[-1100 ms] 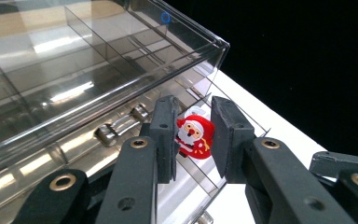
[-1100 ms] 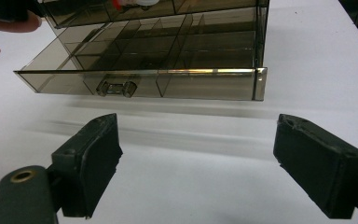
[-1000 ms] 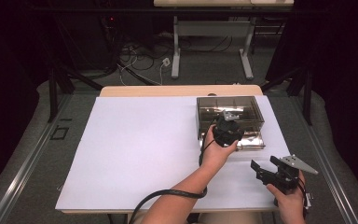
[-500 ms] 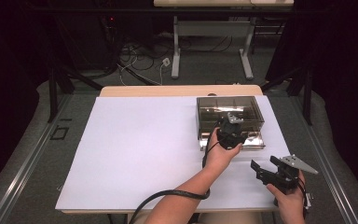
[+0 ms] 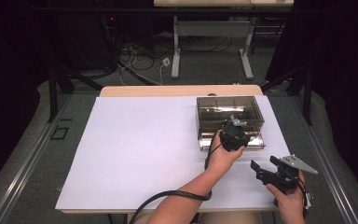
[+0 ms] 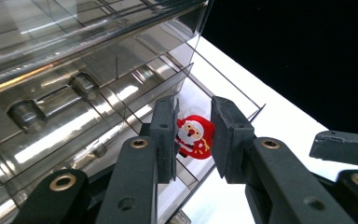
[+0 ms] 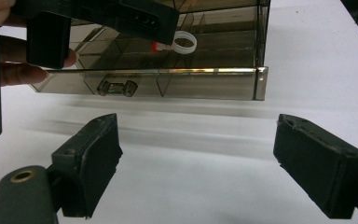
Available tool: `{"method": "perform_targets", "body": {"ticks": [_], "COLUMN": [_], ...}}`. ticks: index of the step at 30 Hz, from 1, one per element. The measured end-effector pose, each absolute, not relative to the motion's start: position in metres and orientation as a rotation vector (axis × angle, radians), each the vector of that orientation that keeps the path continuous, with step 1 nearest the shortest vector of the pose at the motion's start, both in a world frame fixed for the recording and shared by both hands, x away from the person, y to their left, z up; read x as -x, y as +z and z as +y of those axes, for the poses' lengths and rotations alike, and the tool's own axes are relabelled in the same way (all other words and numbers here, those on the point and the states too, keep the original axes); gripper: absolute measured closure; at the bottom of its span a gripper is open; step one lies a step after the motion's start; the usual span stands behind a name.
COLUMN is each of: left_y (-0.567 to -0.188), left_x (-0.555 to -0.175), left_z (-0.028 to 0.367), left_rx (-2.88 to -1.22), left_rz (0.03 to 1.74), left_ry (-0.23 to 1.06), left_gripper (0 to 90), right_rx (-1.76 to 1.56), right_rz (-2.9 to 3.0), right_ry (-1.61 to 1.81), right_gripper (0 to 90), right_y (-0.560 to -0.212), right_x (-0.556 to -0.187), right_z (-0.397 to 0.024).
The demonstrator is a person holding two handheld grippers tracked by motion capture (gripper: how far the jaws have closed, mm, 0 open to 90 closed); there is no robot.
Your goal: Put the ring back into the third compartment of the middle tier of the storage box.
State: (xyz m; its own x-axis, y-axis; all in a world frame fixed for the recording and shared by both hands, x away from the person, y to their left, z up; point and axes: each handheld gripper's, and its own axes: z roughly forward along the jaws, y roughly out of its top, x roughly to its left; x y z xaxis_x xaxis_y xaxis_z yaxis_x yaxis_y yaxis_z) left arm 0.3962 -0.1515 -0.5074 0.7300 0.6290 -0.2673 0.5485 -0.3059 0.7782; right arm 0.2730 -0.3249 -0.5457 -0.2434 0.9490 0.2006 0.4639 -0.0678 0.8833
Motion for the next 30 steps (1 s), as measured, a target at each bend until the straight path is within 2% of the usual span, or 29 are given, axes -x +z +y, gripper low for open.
{"method": "perform_targets", "body": {"ticks": [19, 30], "left_y": [-0.512, -0.5102], "left_x": [-0.3952, -0.3952], "left_z": [-0.1585, -0.1571], "left_rx": [-2.032, -1.999], "left_rz": [0.869, 0.875], "left_ry": [0.117, 0.104], "left_gripper": [71.4, 61.2], "right_rx": [-1.51, -1.511], "right_rz": [1.723, 1.72], "right_ry": [1.275, 1.272], "right_gripper": [14.0, 14.0], "right_y": [-0.546, -0.5463], "right_x": [-0.2735, -0.2736], "right_z": [-0.3258, -0.3257]}}
